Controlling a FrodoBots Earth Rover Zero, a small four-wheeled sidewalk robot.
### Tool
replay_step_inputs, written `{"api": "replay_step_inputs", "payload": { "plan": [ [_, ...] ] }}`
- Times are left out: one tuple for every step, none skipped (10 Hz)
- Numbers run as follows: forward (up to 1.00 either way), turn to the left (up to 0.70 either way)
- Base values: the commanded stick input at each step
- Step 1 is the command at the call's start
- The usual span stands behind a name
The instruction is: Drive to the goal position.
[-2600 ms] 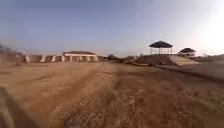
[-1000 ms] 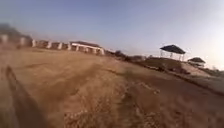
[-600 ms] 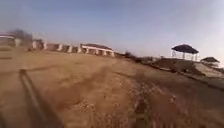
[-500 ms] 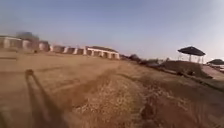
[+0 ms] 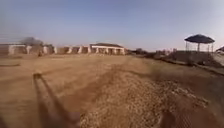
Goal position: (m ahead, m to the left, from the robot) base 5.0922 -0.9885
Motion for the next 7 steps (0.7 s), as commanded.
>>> {"api": "replay_step_inputs", "payload": {
  "plan": [
    [0.70, 0.00],
    [0.70, 0.00],
    [0.70, 0.00],
    [0.70, 0.00],
    [0.70, 0.00],
    [0.70, 0.00],
    [0.70, 0.00]
  ]
}}
